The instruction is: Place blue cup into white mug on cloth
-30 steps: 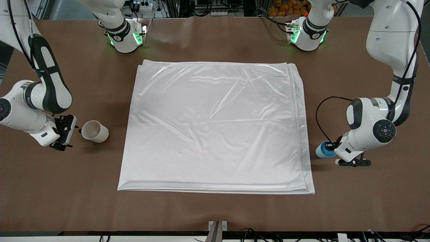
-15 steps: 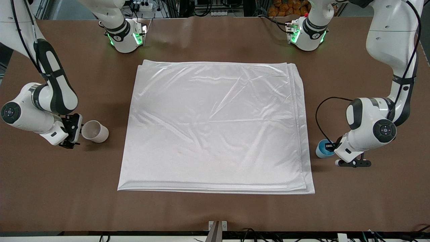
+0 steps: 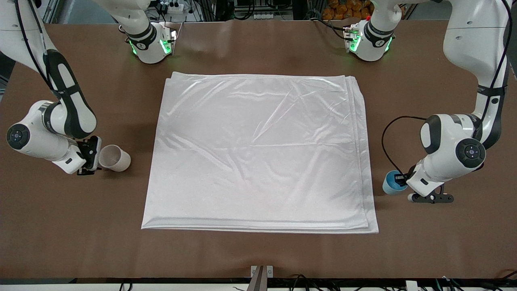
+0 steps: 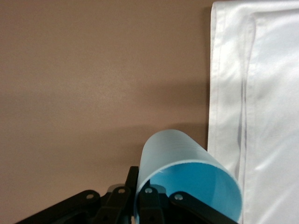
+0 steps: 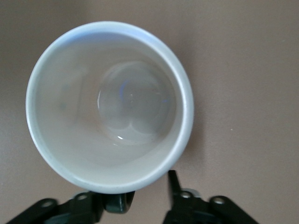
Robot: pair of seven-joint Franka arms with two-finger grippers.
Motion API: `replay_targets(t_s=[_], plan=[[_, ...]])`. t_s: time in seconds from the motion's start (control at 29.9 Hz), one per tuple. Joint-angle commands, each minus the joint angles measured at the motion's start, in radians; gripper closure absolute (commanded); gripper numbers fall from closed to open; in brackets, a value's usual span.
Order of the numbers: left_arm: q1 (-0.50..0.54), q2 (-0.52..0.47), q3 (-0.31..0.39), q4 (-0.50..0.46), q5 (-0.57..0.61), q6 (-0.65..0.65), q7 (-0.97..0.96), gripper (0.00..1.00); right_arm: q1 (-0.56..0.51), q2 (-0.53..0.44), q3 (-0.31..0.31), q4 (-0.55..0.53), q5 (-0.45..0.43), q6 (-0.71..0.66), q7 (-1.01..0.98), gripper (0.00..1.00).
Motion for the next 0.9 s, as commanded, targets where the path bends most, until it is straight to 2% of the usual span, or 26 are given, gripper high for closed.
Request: replay_targets(t_s=[0.0,0.13,0.4,0.6,0.87], plan=[[0.002,-0.039,-0.006,-0.008,0.007,-0.018,0.005,1.0,-0.023,-0.005,0.008,-0.013,-0.001,0.013,-0.034,0.74],[0.0,-0.056,-0.008,-0.008,0.007,-0.021,0.003,1.0,-0.023,-0.007,0.008,-0.013,-0.001,0.013,-0.034,0.87],[0.006,-0.102,-0.025,0.012,0.007,-0.08,0.005,1.0,-0.021,-0.016,0.011,-0.012,0.003,0.012,-0.032,0.98],[0.002,-0.145,-0.028,0.064,0.007,-0.188,0.005,1.0,-0.015,-0.053,0.02,-0.007,0.007,0.004,-0.034,1.0],[0.003,-0.186,-0.055,0.108,0.008,-0.268,0.005,1.0,-0.015,-0.085,0.102,-0.01,0.042,-0.001,-0.035,1.0]])
